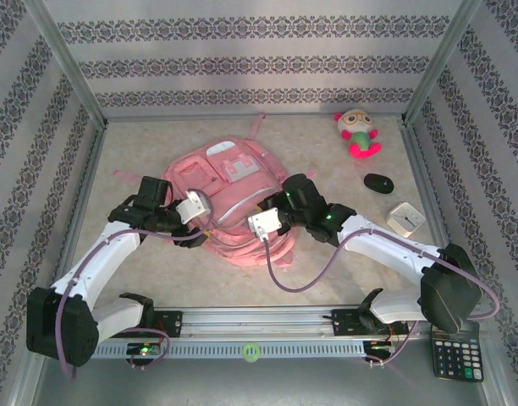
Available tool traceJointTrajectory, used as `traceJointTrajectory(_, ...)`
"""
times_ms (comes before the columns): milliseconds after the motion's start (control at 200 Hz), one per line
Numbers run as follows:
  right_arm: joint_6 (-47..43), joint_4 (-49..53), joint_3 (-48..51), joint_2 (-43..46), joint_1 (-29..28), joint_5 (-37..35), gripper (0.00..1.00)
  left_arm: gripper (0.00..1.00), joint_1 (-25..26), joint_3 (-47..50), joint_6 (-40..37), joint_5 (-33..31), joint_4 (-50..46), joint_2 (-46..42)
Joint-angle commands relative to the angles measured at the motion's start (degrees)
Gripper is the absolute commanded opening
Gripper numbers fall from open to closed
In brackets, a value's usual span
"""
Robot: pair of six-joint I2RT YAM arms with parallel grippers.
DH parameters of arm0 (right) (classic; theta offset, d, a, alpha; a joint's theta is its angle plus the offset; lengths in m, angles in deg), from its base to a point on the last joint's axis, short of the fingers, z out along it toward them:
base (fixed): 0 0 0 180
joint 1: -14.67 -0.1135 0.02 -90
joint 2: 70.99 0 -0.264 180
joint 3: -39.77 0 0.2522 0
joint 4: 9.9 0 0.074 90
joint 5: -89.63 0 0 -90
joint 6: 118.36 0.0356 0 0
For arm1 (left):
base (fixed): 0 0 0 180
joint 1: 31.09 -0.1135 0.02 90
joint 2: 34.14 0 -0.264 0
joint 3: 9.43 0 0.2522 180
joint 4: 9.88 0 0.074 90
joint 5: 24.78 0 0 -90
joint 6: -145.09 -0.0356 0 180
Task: Pack the student bag
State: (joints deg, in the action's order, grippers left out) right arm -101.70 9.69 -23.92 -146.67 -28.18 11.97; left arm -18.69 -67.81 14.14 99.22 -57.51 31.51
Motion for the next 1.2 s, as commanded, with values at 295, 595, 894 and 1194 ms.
traceJointTrajectory(295, 50.52, 4.88, -3.09, 2.67, 2.07, 0.03, 0.69, 0.58, 7.57, 3.69, -3.79, -7.37, 11.83, 7.99)
traceJointTrajectory(595, 109.15, 15.18, 2.1, 2.02, 5.8, -5.39, 0.73, 0.33, 10.28, 8.28, 1.0, -9.0, 16.3, 4.88)
traceJointTrajectory(894, 122.09, 9.94, 7.01, 1.25, 5.27, -4.57, 0.75, 0.21, 14.59, 12.45, 2.87, -14.8, 21.71, 3.0)
traceJointTrajectory(1194, 130.93, -4.24, 15.21, 0.83, 4.21, -1.47, 0.51, 0.0, 15.19, 10.91, 6.56, -10.93, 16.15, 0.55)
